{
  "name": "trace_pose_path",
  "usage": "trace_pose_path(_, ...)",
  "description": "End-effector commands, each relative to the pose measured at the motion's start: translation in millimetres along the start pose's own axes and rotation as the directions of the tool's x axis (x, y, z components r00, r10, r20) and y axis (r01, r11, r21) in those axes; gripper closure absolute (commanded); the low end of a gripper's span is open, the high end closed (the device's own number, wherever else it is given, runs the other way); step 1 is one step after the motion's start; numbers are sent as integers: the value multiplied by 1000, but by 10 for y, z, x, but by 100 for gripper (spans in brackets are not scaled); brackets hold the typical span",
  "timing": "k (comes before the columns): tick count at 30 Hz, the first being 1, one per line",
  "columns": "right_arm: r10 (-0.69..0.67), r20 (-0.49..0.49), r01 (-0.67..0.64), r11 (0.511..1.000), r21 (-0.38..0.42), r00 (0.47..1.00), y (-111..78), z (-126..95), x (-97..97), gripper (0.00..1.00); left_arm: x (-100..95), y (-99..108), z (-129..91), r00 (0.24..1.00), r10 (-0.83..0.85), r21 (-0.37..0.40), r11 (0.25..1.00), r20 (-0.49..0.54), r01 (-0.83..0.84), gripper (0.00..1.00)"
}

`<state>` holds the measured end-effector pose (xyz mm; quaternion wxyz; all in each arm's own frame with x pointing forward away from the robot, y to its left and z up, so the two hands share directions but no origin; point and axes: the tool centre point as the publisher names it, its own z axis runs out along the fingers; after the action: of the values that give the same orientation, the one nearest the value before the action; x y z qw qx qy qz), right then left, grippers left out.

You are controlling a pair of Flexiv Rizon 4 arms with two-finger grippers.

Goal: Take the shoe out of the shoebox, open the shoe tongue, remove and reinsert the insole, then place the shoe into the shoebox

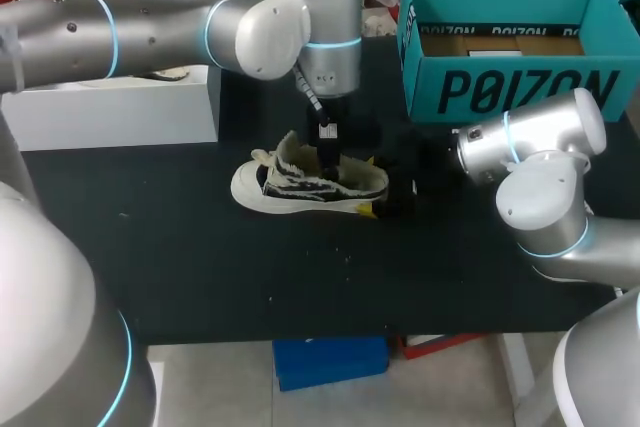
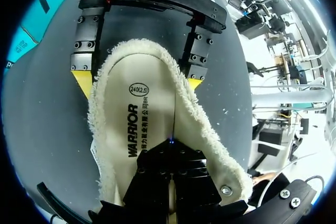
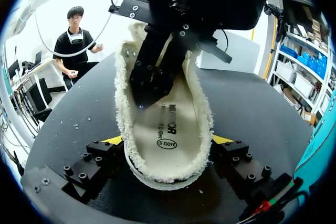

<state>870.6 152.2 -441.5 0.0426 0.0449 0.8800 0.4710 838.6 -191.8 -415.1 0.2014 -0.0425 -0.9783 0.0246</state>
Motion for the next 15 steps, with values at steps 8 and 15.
trace_pose_path(8,2,0,-2,1000,4,1000,-2,3,-14,100,-34,14,206,1000,-7,10,1000,-13,7,87)
trace_pose_path(15,2,0,-2,1000,4,1000,-2,3,-14,100,-77,16,267,1000,-25,-10,1000,-5,25,76)
